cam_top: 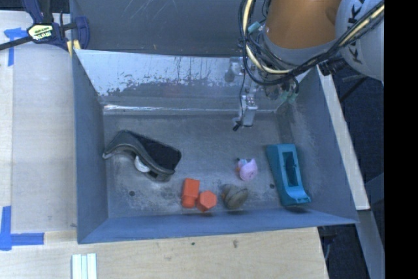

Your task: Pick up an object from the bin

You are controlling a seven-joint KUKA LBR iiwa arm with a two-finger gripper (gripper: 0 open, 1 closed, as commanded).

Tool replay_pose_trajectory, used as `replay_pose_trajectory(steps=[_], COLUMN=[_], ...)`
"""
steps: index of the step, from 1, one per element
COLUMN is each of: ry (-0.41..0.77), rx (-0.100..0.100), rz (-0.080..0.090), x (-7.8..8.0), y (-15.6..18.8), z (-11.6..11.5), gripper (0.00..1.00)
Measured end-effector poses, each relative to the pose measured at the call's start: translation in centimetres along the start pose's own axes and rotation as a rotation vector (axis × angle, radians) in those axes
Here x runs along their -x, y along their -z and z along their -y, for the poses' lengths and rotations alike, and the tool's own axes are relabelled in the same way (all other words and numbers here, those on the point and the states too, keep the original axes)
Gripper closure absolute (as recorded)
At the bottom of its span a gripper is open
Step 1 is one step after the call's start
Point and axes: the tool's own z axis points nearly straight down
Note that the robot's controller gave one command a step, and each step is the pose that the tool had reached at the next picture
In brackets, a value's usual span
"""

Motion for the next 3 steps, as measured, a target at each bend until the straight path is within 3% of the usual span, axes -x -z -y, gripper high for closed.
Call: replay_pose_trajectory(steps=[1, 2, 3], ry=[0.000, 0.041, 0.186], rx=[0.000, -0.001, 0.000], rz=[0.008, 0.013, 0.005], x=[0.1, -2.7, -7.0], y=[0.5, -3.4, -6.9], z=[0.0, -1.8, -4.1], gripper=[0.00, 0.00, 0.00])
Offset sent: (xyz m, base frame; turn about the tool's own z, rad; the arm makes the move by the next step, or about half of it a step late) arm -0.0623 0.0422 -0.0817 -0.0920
